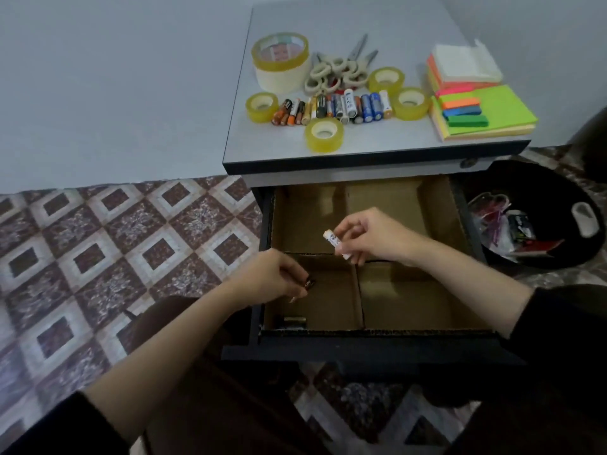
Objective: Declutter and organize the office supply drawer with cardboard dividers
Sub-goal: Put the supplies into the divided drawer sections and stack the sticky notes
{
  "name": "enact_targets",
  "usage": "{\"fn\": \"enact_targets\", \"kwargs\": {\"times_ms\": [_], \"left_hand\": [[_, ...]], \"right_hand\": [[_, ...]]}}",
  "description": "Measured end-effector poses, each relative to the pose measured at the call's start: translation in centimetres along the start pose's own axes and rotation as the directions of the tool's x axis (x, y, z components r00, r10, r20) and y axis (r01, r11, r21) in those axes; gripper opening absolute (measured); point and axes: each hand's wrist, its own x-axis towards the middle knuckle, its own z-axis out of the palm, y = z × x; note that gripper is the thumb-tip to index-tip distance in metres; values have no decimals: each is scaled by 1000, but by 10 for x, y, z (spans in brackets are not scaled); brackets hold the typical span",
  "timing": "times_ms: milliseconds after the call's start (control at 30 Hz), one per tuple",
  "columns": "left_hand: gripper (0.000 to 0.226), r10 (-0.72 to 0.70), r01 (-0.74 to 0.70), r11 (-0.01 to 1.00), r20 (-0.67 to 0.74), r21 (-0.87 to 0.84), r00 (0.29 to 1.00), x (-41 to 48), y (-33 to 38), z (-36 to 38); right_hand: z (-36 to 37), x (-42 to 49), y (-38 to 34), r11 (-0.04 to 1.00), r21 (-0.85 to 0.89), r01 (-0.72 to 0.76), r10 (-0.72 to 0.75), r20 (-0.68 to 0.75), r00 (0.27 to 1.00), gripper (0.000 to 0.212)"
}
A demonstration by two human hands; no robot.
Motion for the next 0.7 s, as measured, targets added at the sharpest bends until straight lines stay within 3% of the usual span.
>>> {"fn": "enact_targets", "kwargs": {"times_ms": [167,333,433,700], "left_hand": [[25,-19,-56,938,213,342,977,27,4,7],[24,-11,-172,708,254,685,967,46,4,25],[24,-20,-182,643,254,744,967,54,0,31],[25,-47,-228,636,333,737,942,60,-5,30]], "right_hand": [[3,19,6,988,-135,73,-67,49,997,21],[1,34,10,991,-99,88,-81,65,995,21],[2,39,13,993,-97,61,-52,98,994,21],[-2,42,15,998,-35,55,-50,127,991,19]]}}
